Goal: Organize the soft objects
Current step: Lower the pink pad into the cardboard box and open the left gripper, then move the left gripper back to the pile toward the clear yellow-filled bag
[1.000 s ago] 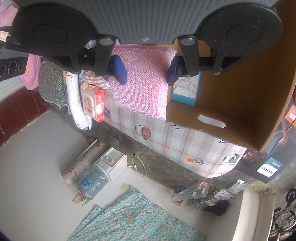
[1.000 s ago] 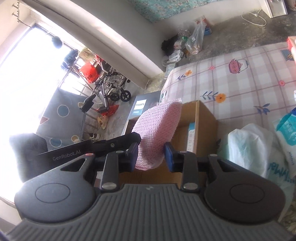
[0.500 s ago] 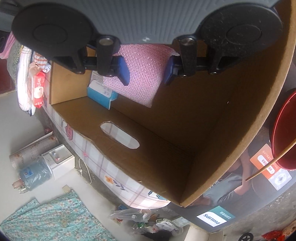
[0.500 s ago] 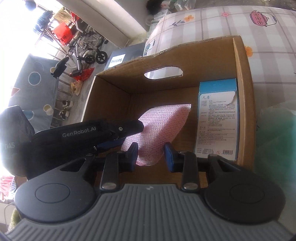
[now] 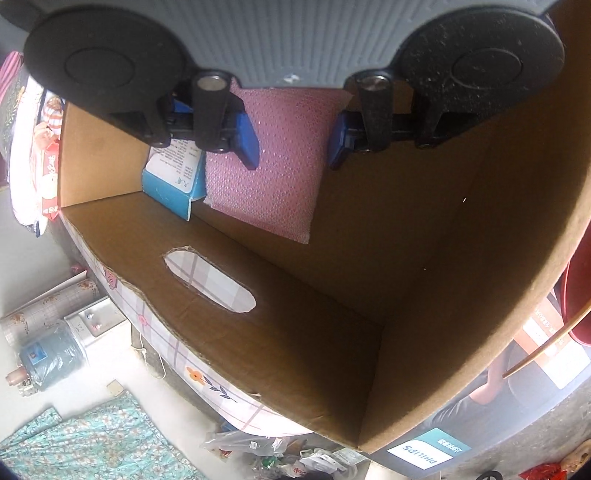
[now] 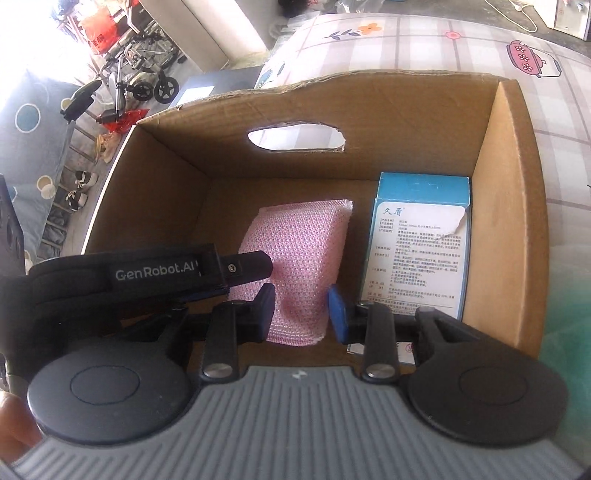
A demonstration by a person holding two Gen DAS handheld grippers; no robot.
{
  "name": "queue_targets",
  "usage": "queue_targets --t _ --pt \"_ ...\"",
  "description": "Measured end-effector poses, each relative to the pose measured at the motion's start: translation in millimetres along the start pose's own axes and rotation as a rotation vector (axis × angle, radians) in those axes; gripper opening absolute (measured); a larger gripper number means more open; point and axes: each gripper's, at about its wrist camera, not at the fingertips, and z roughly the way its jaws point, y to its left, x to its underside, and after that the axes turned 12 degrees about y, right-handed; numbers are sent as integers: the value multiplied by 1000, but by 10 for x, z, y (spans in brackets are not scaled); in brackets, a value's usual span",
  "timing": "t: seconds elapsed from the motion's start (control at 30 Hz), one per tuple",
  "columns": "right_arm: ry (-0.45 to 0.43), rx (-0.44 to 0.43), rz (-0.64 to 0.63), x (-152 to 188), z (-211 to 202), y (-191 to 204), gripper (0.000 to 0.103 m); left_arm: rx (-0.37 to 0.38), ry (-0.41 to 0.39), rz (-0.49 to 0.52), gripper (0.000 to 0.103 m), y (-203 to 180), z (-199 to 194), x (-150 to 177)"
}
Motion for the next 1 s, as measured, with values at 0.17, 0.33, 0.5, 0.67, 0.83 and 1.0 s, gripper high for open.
queue_targets --t 0.17,0.33,0.5,0.67,0.83,1.0 --pt "-45 -31 -5 54 -219 -40 32 24 9 -3 39 -41 65 -65" --pt "-132 -68 -12 190 -601 -115 33 4 12 1 40 -84 105 -91" --pt "-210 -128 16 427 -953 -264 38 16 -8 -27 59 -48 -1 -39" --pt "-301 -227 55 824 -1246 -444 44 6 -72 -41 67 -70 -301 143" --pt "-380 -292 71 1259 -1558 -623 47 36 -129 11 67 -251 -682 423" --pt "-467 -278 97 1786 -1952 -938 51 79 -164 145 70 -653 -940 778"
